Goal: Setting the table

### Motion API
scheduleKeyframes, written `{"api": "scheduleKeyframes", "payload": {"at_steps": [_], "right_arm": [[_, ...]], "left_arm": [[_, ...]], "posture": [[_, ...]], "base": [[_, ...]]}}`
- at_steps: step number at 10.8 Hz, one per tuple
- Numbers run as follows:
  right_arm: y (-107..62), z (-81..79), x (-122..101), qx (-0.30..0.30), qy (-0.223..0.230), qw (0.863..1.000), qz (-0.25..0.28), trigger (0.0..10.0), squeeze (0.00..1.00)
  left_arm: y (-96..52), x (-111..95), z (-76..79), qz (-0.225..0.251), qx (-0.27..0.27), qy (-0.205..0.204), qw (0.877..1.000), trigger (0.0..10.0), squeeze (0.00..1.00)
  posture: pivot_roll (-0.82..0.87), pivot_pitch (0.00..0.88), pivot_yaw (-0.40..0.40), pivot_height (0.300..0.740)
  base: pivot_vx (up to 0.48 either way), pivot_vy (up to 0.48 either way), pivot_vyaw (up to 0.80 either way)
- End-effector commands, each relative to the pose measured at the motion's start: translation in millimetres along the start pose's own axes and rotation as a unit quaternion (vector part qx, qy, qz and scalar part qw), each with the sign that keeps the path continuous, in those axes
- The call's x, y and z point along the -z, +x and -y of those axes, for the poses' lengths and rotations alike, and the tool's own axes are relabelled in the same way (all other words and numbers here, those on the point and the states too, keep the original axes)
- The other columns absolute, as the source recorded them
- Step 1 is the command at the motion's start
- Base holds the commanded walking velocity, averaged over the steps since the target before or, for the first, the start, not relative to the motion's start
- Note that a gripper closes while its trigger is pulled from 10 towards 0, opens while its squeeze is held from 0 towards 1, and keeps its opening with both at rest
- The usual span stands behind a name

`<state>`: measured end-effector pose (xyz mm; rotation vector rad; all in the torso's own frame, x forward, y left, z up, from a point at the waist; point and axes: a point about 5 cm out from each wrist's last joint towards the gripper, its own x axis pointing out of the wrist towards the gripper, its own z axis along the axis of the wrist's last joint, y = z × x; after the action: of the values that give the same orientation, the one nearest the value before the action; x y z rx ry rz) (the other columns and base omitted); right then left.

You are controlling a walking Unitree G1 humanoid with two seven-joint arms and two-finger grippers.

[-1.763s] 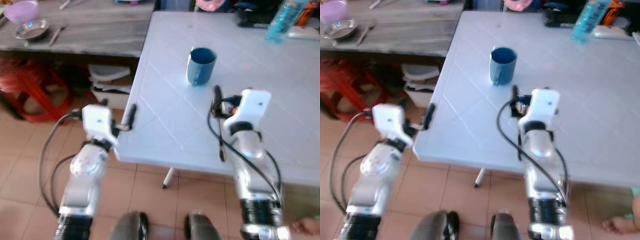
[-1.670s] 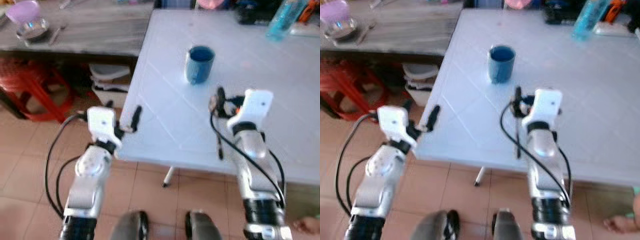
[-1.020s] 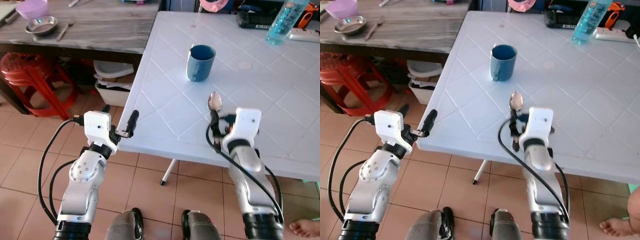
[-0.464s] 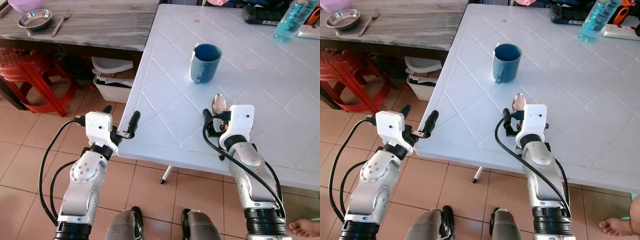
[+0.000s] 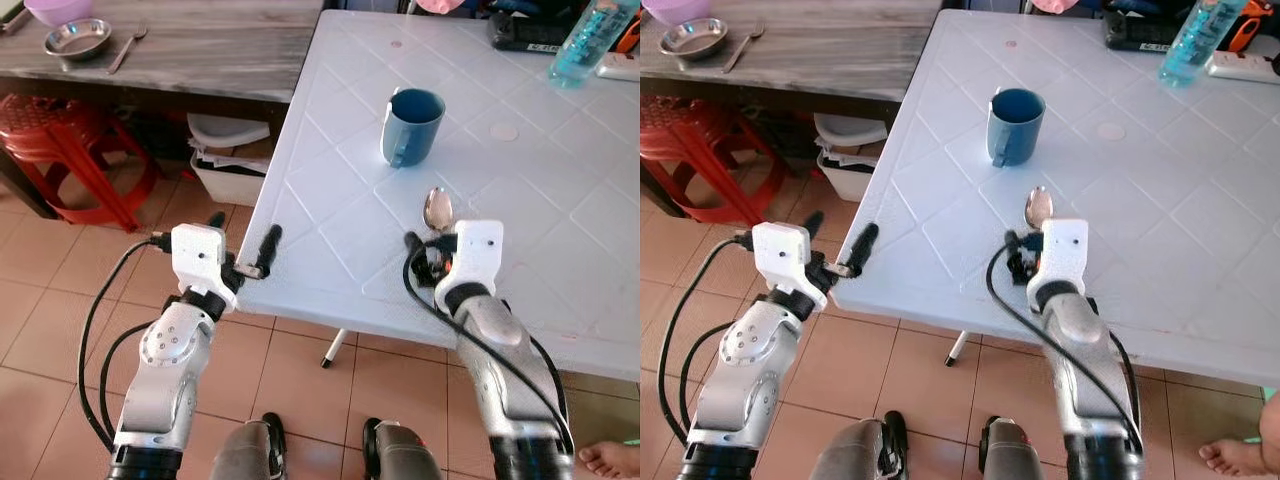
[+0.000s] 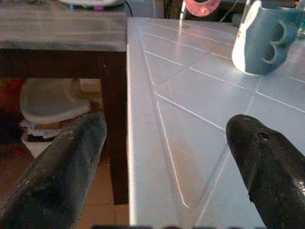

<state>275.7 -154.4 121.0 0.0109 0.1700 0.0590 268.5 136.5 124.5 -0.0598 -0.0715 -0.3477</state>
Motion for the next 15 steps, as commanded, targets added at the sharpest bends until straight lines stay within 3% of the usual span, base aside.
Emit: {"api": "scheduleKeyframes", "payload": {"at_steps": [1, 3, 4, 6, 7, 8, 9, 10, 14, 15], "right_arm": [[-5.0, -0.9, 13.8, 0.000, 0.013, 0.999, -0.042, 4.4, 0.00], [-7.1, 11.5, 18.5, 0.018, 0.019, 0.998, -0.061, 4.3, 0.00], [-3.6, 21.5, 19.9, 0.025, 0.016, 0.996, -0.078, 4.2, 0.00], [1.7, 27.3, 18.7, 0.028, 0.015, 0.996, -0.087, 4.2, 0.00], [3.2, 28.9, 18.7, 0.029, 0.022, 0.995, -0.088, 3.6, 0.00], [3.4, 30.5, 19.4, 0.031, 0.026, 0.995, -0.092, 1.8, 0.00], [2.7, 32.6, 23.3, 0.035, 0.035, 0.993, -0.105, 0.5, 0.00], [1.6, 32.9, 26.2, 0.040, 0.055, 0.991, -0.113, 0.0, 0.00], [0.2, 35.8, 30.2, 0.054, 0.074, 0.988, -0.121, 0.0, 0.00], [0.6, 36.5, 31.2, 0.063, 0.097, 0.985, -0.124, 0.0, 0.00]], "left_arm": [[-2.9, 0.9, 3.4, -0.009, 0.020, -0.001, 1.000, 10.0, 0.00], [-6.4, 4.5, 12.9, -0.021, 0.069, -0.014, 0.997, 10.0, 0.00], [-10.2, 4.0, 21.7, -0.025, 0.120, -0.029, 0.992, 10.0, 0.00], [-10.7, 3.2, 24.5, -0.027, 0.140, -0.030, 0.989, 10.0, 0.00], [-11.1, 2.7, 24.5, -0.027, 0.144, -0.022, 0.989, 10.0, 0.00], [-11.8, 2.7, 24.1, -0.028, 0.144, -0.025, 0.989, 10.0, 0.00], [-14.2, 3.1, 25.4, -0.030, 0.148, -0.027, 0.988, 10.0, 0.00], [-15.5, 3.4, 26.4, -0.032, 0.152, -0.025, 0.987, 10.0, 0.00], [-16.8, 2.9, 29.9, -0.032, 0.173, -0.020, 0.984, 10.0, 0.00], [-16.6, 2.5, 30.1, -0.030, 0.173, -0.013, 0.984, 10.0, 0.00]], "posture": [[-0.05, 0.211, 0.043, 0.740], [-0.05, 0.214, 0.042, 0.740], [-0.05, 0.222, 0.040, 0.740], [-0.05, 0.225, 0.037, 0.740], [-0.05, 0.225, 0.036, 0.740], [-0.05, 0.226, 0.036, 0.740], [-0.05, 0.228, 0.036, 0.740], [-0.05, 0.229, 0.035, 0.740], [-0.05, 0.228, 0.037, 0.740], [-0.05, 0.230, 0.037, 0.740]], "base": [[0.000, 0.000, 0.00], [0.000, 0.000, 0.00], [0.000, 0.000, 0.00], [0.000, 0.000, 0.00], [0.000, 0.000, 0.00], [0.000, 0.000, 0.00], [0.000, 0.000, 0.00], [0.000, 0.000, 0.00], [0.000, 0.000, 0.00], [0.000, 0.000, 0.00]]}}
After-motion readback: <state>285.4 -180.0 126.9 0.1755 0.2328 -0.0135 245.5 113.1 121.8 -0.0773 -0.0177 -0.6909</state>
